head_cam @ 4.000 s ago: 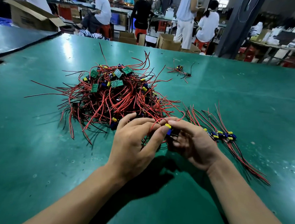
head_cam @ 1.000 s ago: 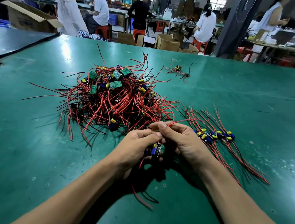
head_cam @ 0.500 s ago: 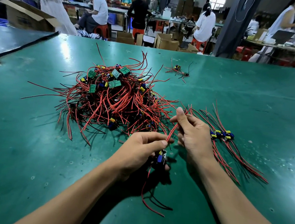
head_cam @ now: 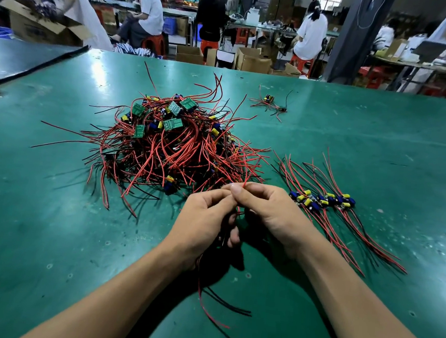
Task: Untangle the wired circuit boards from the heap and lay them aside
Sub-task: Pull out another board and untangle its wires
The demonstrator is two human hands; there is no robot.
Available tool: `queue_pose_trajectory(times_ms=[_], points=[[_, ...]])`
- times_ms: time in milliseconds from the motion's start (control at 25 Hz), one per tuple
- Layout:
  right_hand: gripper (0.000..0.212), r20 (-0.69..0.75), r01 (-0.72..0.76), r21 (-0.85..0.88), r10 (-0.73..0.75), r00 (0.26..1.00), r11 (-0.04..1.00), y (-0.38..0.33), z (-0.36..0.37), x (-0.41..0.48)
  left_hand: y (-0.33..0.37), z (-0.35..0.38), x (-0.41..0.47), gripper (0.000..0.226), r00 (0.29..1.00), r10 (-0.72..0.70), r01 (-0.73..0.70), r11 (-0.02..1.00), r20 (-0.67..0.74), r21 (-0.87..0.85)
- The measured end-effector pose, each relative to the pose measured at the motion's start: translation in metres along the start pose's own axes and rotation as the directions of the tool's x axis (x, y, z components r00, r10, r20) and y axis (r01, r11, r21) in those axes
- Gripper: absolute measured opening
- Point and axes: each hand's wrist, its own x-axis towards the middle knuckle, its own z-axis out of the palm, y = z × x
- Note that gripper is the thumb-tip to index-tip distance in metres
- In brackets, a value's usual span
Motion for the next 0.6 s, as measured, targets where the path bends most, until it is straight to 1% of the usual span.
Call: queue_pose_trajectory(times_ms=[80,240,360,400,480,560,600], points=[[0.025,-0.057,0.037,-0.017,-0.038,0.998,0.999,0.001,-0.002,0.001,0.002,-0.002,-0.002,0.021,1.000,-0.005,0.005,1.000,0.005,0.007],[0.025,-0.244,0.118,-0.194,-0.164,0.956,0.974,0.005,-0.006,0.006,0.003,-0.002,-0.003,0.017,0.999,-0.017,0.016,1.000,0.049,0.005],[0.031,-0.407,0.169,-0.368,-0.322,0.855,0.914,0.007,-0.012,0.013,0.003,0.000,-0.003,0.017,0.997,-0.012,0.009,0.999,0.080,0.036],[0.032,-0.440,0.178,-0.389,-0.352,0.826,0.904,0.006,-0.013,0.015,0.003,0.000,-0.003,0.018,0.996,-0.013,0.009,0.999,0.089,0.044],[0.034,-0.501,0.200,-0.327,-0.349,0.792,0.924,0.006,-0.013,0.018,0.003,-0.001,-0.003,0.018,0.994,-0.016,0.009,0.998,0.108,0.062],[0.032,-0.565,0.212,-0.173,-0.273,0.779,0.962,0.004,-0.012,0.020,0.002,0.000,-0.003,0.017,0.991,-0.005,-0.008,0.995,0.136,0.097],[0.028,-0.579,0.206,-0.096,-0.223,0.784,0.974,0.003,-0.012,0.020,0.002,0.000,-0.003,0.017,0.989,0.006,-0.024,0.993,0.149,0.118]])
